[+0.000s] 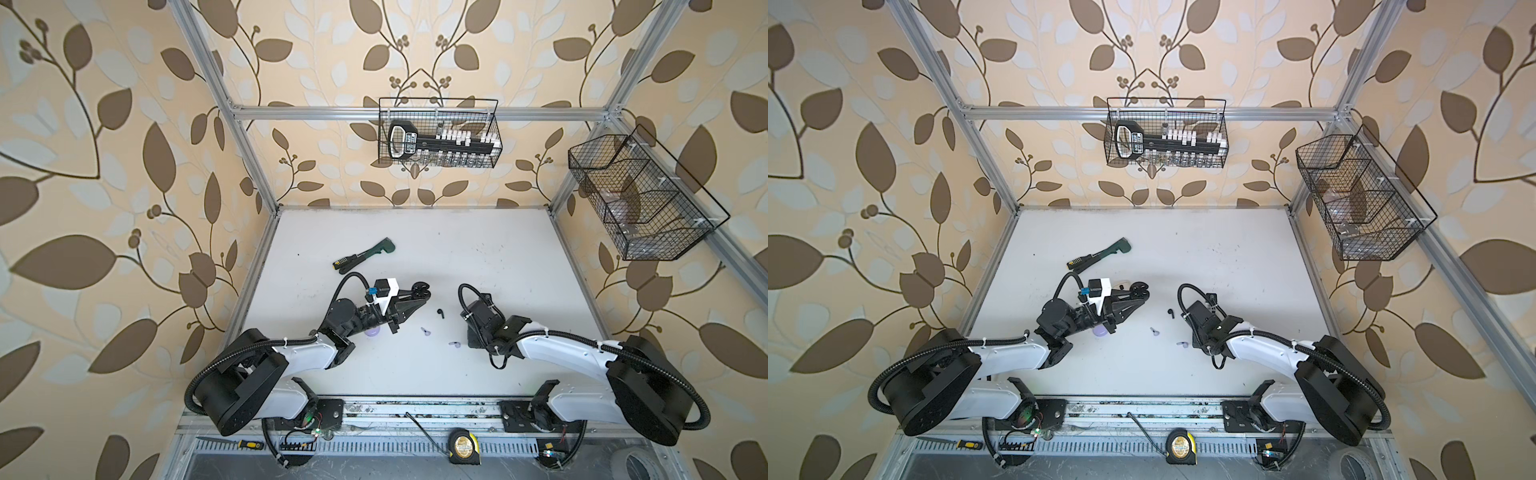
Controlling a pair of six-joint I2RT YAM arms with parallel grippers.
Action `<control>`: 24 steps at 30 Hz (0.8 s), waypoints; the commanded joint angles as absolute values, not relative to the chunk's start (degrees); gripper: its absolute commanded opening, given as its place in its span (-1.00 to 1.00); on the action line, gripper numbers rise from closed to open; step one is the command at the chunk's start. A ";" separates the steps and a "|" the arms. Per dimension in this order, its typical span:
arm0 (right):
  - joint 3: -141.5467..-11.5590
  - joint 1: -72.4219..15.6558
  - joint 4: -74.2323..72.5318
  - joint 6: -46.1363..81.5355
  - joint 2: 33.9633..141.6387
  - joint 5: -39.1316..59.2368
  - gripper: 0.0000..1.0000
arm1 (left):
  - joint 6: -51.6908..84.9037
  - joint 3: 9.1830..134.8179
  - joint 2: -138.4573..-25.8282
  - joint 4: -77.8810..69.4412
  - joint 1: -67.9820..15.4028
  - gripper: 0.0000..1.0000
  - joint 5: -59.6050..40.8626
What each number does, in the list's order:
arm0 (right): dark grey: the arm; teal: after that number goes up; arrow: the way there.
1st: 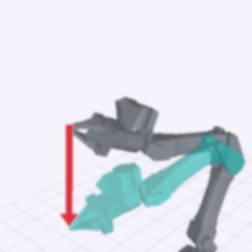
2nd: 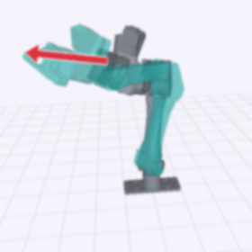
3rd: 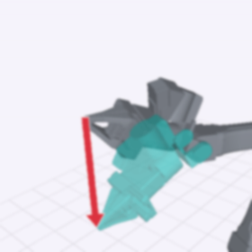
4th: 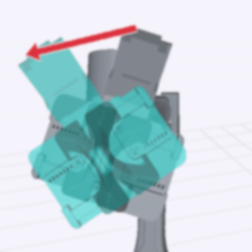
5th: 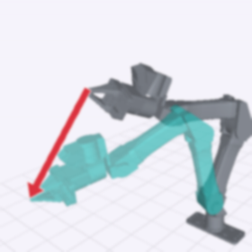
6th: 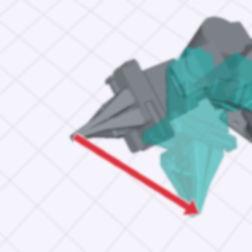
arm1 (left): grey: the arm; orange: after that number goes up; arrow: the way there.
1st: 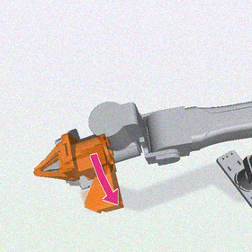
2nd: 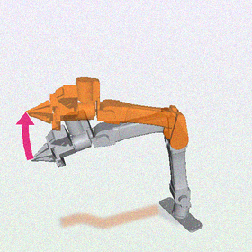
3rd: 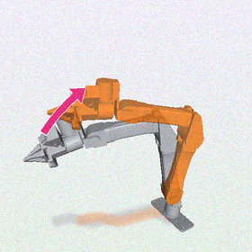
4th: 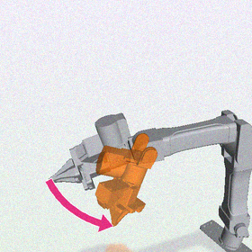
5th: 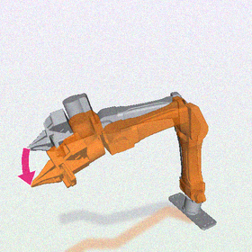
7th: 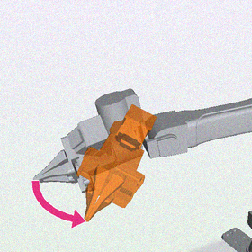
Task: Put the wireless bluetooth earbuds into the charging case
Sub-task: 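Close the right gripper on the black earbud and lift it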
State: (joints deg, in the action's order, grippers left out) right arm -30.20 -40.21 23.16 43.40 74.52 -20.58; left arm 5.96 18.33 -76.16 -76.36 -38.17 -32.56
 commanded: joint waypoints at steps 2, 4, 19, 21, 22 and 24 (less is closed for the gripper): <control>-29.09 -40.06 23.38 43.48 74.53 -19.66 -0.47 | 4.92 17.99 -74.53 -79.15 -38.06 -1.00 -33.66; -29.07 -40.05 23.29 43.51 74.53 -19.60 -0.50 | 4.97 18.06 -74.49 -79.16 -38.06 -1.00 -33.75; -28.03 -40.56 23.40 45.86 72.73 -19.84 -0.66 | 4.33 18.32 -74.96 -78.54 -38.06 -1.00 -34.28; -27.87 -41.17 23.47 47.00 71.44 -20.14 -0.66 | 4.05 18.54 -75.23 -78.17 -38.10 -1.00 -34.51; -28.10 -41.56 23.60 47.64 70.78 -20.45 -0.66 | 4.04 18.65 -75.43 -78.22 -38.14 -1.00 -34.82; -28.78 -42.65 24.24 48.74 69.74 -21.61 -0.66 | 3.89 18.93 -75.76 -78.39 -38.14 -1.00 -36.00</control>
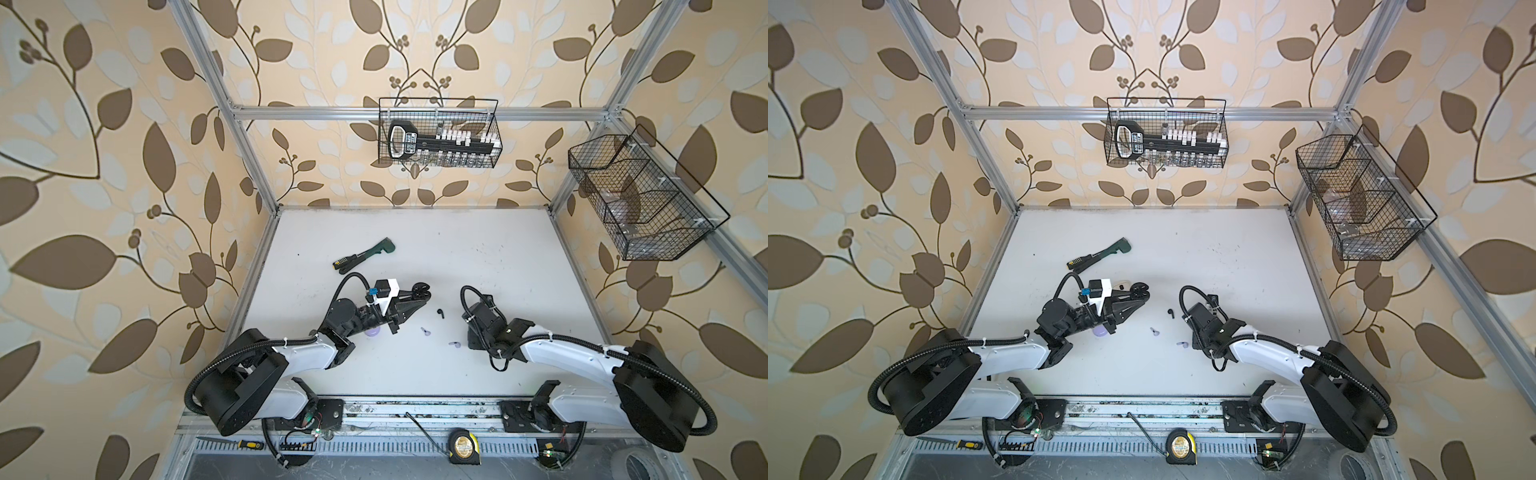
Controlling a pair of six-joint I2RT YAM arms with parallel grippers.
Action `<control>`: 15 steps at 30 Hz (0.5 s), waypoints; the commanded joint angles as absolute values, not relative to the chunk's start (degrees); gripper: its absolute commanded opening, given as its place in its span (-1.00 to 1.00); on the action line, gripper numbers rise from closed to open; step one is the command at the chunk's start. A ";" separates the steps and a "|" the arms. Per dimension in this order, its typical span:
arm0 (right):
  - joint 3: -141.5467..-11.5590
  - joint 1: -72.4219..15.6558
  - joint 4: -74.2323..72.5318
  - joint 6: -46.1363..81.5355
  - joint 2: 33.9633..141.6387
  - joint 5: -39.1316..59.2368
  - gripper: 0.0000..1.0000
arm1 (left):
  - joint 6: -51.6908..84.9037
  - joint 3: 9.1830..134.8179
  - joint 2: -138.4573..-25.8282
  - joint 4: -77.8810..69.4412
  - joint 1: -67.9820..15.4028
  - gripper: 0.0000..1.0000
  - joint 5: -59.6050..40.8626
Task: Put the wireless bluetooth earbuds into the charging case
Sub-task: 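Close the right gripper on the black earbud and lift it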
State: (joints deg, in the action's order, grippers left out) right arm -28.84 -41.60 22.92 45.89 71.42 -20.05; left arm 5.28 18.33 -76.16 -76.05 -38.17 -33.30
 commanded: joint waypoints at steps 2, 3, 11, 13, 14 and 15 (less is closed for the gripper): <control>-29.65 -43.71 25.28 50.06 68.77 -22.94 -0.66 | 3.98 18.48 -76.19 -78.91 -38.14 -1.00 -36.35; -29.95 -44.09 25.54 50.73 68.27 -23.31 -0.66 | 5.01 17.83 -76.42 -79.25 -38.14 -1.00 -34.83; -31.40 -45.59 26.10 54.30 63.61 -25.88 -0.66 | 3.38 16.11 -85.22 -81.58 -44.18 -1.00 -28.84; -32.79 -46.26 26.56 54.61 62.50 -26.26 -0.65 | 3.75 18.55 -87.07 -81.64 -44.21 -1.00 -30.33; -33.61 -46.86 27.03 54.85 62.11 -26.82 -0.65 | 3.86 19.64 -87.84 -81.57 -44.21 -1.00 -31.67; -34.14 -47.37 27.50 55.03 61.76 -27.43 -0.65 | 4.05 20.19 -88.48 -81.57 -44.21 -1.00 -32.72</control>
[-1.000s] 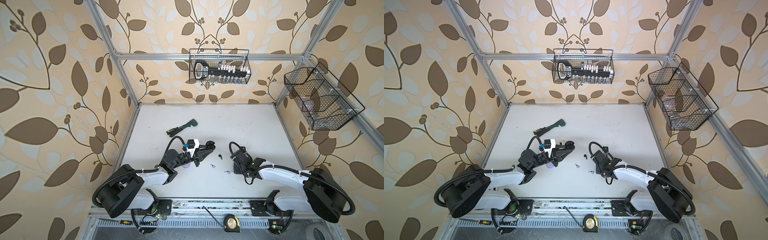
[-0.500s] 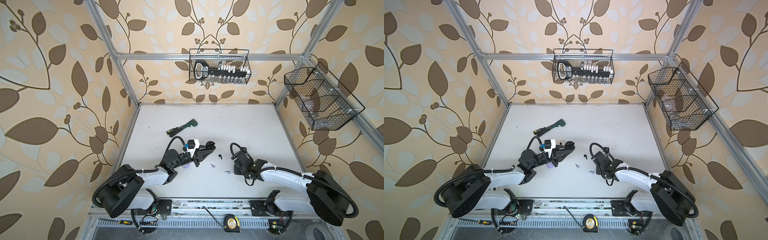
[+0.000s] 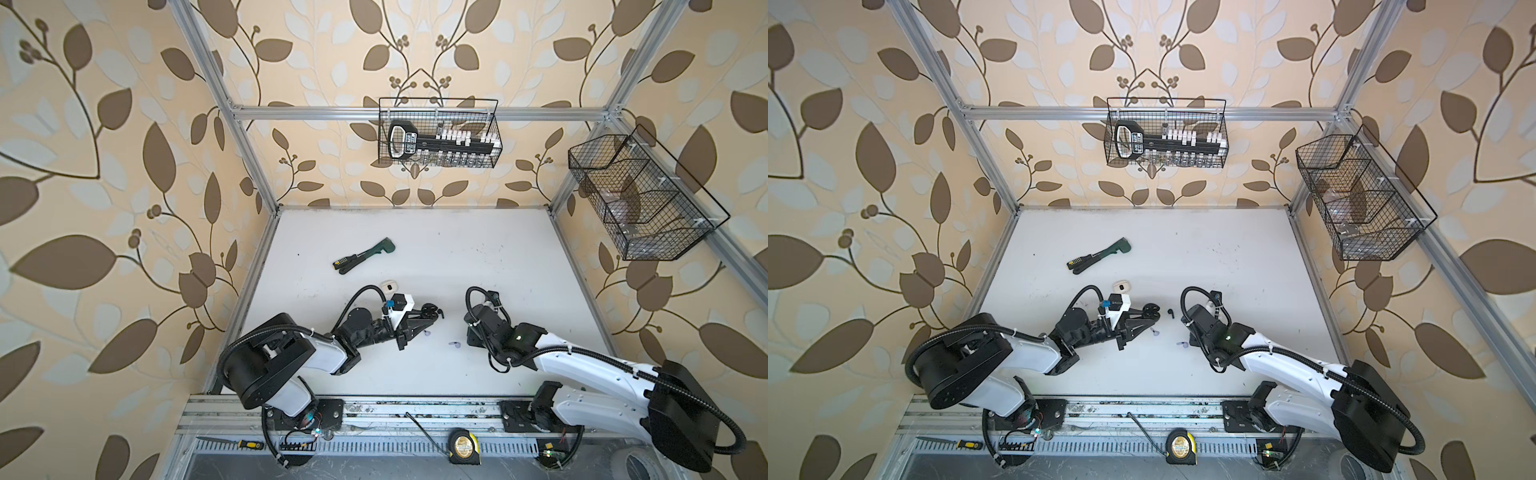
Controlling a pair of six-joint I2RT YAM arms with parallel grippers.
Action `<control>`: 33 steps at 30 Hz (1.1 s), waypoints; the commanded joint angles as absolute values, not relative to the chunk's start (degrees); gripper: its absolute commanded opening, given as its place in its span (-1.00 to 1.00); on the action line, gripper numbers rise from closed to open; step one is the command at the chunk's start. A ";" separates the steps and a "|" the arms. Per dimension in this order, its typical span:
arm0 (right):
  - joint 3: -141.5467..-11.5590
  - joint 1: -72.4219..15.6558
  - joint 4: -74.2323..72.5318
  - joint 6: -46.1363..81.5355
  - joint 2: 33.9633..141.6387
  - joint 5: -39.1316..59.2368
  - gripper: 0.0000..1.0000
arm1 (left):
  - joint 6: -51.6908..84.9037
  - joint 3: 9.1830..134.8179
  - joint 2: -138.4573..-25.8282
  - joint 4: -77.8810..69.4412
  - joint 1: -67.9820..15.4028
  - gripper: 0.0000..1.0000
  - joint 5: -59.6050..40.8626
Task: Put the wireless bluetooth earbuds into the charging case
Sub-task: 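Close the right gripper on the black earbud and lift it, then carry the black earbud with the right gripper to the open black case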
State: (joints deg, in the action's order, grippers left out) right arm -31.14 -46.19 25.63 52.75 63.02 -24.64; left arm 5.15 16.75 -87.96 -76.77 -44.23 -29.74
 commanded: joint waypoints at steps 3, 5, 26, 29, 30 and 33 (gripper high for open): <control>-35.26 -48.75 27.95 55.46 60.76 -28.73 -0.64 | 4.00 20.53 -89.79 -81.57 -44.80 -1.00 -34.09; -35.64 -49.34 27.56 55.46 60.30 -28.72 -0.64 | 3.32 20.48 -90.09 -81.57 -44.93 -1.00 -33.93; -37.87 -59.35 26.95 62.62 54.10 -36.93 -0.64 | 1.58 20.52 -90.97 -81.56 -45.53 -1.00 -33.66; -37.85 -60.81 25.96 63.90 52.75 -37.70 -0.65 | 1.58 20.49 -91.05 -81.59 -45.53 -1.00 -33.68; -37.84 -61.42 25.39 64.11 52.48 -38.15 -0.64 | 1.58 20.52 -90.97 -81.61 -45.53 -1.00 -33.75; -38.29 -63.40 24.58 65.15 51.71 -40.32 -0.64 | 1.71 20.48 -90.97 -81.57 -45.53 -1.00 -33.75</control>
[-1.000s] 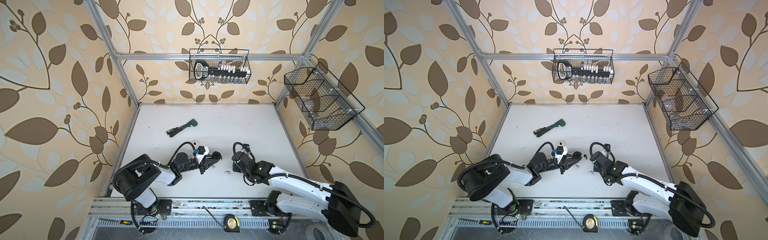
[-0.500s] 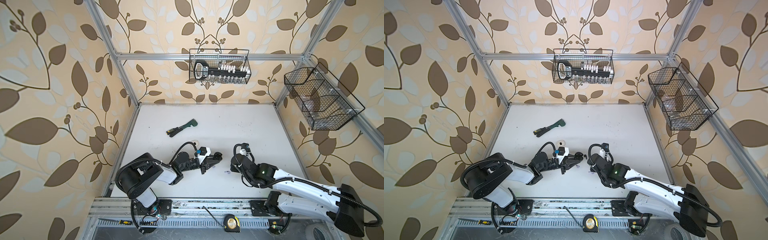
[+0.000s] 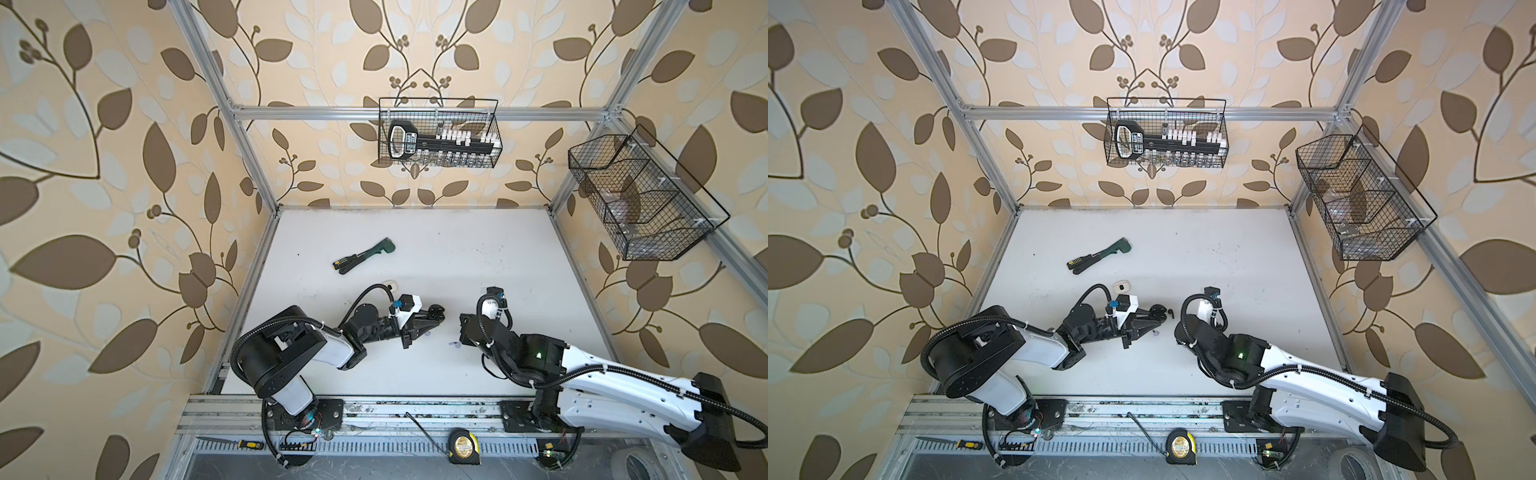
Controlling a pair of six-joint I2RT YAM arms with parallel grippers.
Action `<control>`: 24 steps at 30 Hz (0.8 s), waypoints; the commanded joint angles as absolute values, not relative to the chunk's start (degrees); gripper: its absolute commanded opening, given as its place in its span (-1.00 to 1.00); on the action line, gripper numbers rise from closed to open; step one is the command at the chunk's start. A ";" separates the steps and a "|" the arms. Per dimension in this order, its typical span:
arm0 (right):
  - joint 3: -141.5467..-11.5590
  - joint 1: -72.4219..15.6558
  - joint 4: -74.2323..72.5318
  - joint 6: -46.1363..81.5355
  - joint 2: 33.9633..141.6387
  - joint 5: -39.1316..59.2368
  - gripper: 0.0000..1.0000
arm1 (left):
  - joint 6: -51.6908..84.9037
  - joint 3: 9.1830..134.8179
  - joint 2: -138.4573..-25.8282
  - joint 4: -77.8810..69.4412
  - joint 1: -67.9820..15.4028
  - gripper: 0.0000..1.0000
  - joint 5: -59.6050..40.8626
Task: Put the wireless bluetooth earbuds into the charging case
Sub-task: 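Carry the black earbud with the right gripper to the open black case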
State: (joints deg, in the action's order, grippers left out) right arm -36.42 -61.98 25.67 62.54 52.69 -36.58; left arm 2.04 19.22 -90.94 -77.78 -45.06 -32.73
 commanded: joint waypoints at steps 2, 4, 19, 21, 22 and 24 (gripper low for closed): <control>-38.75 -64.59 23.58 65.54 51.36 -41.59 -0.65 | 1.86 20.65 -91.18 -81.56 -45.53 -1.00 -33.99; -39.23 -65.57 21.86 65.16 51.55 -42.45 -0.65 | 2.03 20.85 -91.28 -81.59 -45.53 -1.00 -34.19; -44.34 -70.92 17.72 63.52 59.84 -50.39 -0.65 | 3.75 20.88 -90.92 -81.57 -45.53 -1.00 -33.04; -44.45 -71.02 17.50 63.72 60.72 -50.79 -0.65 | 4.12 20.67 -90.79 -81.58 -45.53 -1.00 -32.06; -44.35 -71.10 17.09 63.62 61.11 -51.04 -0.65 | 4.37 20.61 -90.73 -81.57 -45.53 -1.00 -31.66; -44.21 -71.10 16.63 63.60 61.56 -51.64 -0.65 | 4.47 20.58 -90.62 -81.61 -45.53 -1.00 -31.51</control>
State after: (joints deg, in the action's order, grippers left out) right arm -42.65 -70.76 17.67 63.20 61.01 -48.51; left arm 3.55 19.42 -91.26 -77.80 -45.06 -32.34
